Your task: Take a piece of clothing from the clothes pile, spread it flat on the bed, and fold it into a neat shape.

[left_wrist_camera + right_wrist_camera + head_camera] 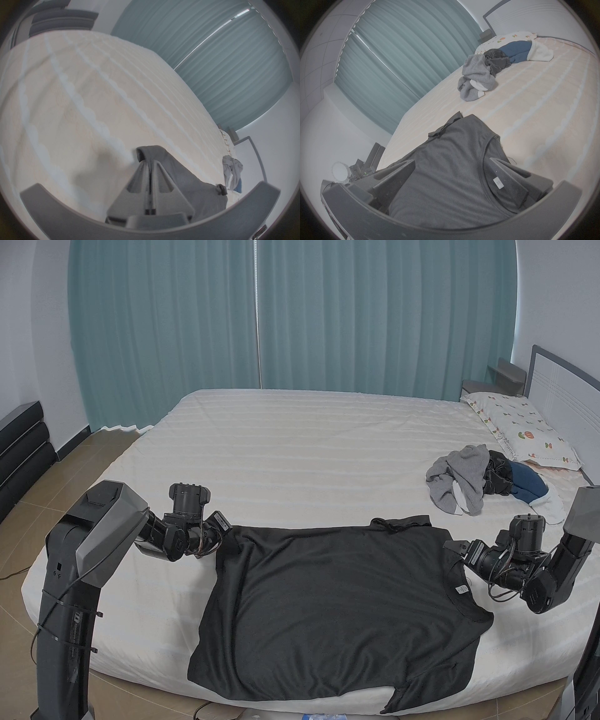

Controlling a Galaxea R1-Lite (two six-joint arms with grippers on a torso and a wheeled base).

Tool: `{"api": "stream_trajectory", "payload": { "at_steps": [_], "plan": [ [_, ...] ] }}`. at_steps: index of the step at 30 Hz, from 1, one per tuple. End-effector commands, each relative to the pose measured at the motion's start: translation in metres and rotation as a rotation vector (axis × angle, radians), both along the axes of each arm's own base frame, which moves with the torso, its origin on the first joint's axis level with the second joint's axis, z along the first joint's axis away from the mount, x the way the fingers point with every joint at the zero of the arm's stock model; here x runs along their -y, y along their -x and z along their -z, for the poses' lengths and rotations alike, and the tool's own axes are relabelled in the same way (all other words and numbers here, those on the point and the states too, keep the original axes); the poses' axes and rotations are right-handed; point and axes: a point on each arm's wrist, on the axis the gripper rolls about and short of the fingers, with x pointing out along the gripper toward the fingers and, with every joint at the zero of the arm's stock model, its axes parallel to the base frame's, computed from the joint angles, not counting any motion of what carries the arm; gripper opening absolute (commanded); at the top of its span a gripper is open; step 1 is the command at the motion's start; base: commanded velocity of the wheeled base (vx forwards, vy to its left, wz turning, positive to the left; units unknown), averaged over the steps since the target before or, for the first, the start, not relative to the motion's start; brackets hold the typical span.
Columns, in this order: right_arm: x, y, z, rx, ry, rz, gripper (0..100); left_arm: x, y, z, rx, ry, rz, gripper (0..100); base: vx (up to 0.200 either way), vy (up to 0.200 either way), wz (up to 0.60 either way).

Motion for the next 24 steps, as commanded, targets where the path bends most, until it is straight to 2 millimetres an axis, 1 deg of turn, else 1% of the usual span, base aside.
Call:
{"api": "stream_trajectory", "payload": {
  "at_steps": [1, 3, 4, 7, 11, 12, 13, 14, 15, 16, 17, 19, 20, 21, 22, 23, 24],
  "plan": [
    [-0.008, -0.029, 0.011, 0.016, 0.005, 0.034, 100, -0.009, -0.015, -0.019, 0.085, -0.028, -0.046, 0, 0.000, 0.000, 0.00],
    [-0.008, -0.040, 0.011, 0.015, 0.011, 0.047, 100, -0.010, -0.017, -0.023, 0.102, -0.027, -0.050, 0, 0.000, 0.000, 0.00],
    [-0.008, -0.050, 0.010, 0.013, 0.015, 0.057, 100, -0.010, -0.019, -0.026, 0.114, -0.025, -0.050, 0, 0.000, 0.000, 0.00],
    [-0.006, -0.071, 0.011, -0.008, 0.016, 0.070, 100, -0.011, -0.024, -0.037, 0.155, -0.019, -0.055, 0, 0.000, 0.000, 0.00],
    [0.000, -0.095, 0.019, -0.007, 0.017, 0.088, 100, -0.014, -0.031, -0.051, 0.201, -0.029, -0.073, 0, 0.000, 0.000, 0.00],
    [0.002, -0.100, 0.022, -0.006, 0.020, 0.090, 100, -0.014, -0.031, -0.052, 0.199, -0.044, -0.070, 0, 0.000, 0.000, 0.00],
    [0.002, -0.100, 0.022, -0.006, 0.020, 0.090, 100, -0.014, -0.031, -0.052, 0.199, -0.044, -0.070, 0, 0.000, 0.000, 0.00],
    [0.007, -0.111, 0.029, -0.009, 0.024, 0.097, 100, -0.015, -0.032, -0.053, 0.188, -0.084, -0.064, 0, 0.000, 0.000, 0.00],
    [0.009, -0.117, 0.034, -0.016, 0.026, 0.102, 100, -0.016, -0.032, -0.053, 0.182, -0.097, -0.067, 0, 0.000, 0.000, 0.00],
    [0.010, -0.118, 0.035, -0.017, 0.027, 0.103, 100, -0.016, -0.032, -0.053, 0.179, -0.100, -0.069, 0, 0.000, 0.000, 0.00],
    [0.013, -0.128, 0.037, -0.022, 0.030, 0.109, 100, -0.016, -0.034, -0.050, 0.175, -0.106, -0.077, 0, 0.000, 0.000, 0.00],
    [0.018, -0.138, 0.037, -0.031, 0.030, 0.118, 100, -0.016, -0.034, -0.048, 0.171, -0.113, -0.085, 0, 0.000, 0.000, 0.00],
    [0.018, -0.140, 0.038, -0.036, 0.030, 0.118, 100, -0.016, -0.034, -0.048, 0.171, -0.114, -0.086, 0, 0.000, 0.000, 0.00],
    [0.019, -0.147, 0.039, -0.045, 0.031, 0.120, 100, -0.017, -0.034, -0.046, 0.166, -0.115, -0.087, 0, 0.000, 0.000, 0.00],
    [0.019, -0.148, 0.039, -0.045, 0.031, 0.120, 100, -0.017, -0.034, -0.046, 0.166, -0.115, -0.087, 0, 0.000, 0.000, 0.00],
    [0.019, -0.155, 0.042, -0.050, 0.031, 0.121, 100, -0.017, -0.034, -0.044, 0.160, -0.117, -0.088, 0, 0.000, 0.000, 0.00],
    [0.019, -0.158, 0.044, -0.053, 0.031, 0.121, 100, -0.017, -0.034, -0.043, 0.154, -0.118, -0.088, 0, 0.000, 0.000, 0.00]
  ]
}}
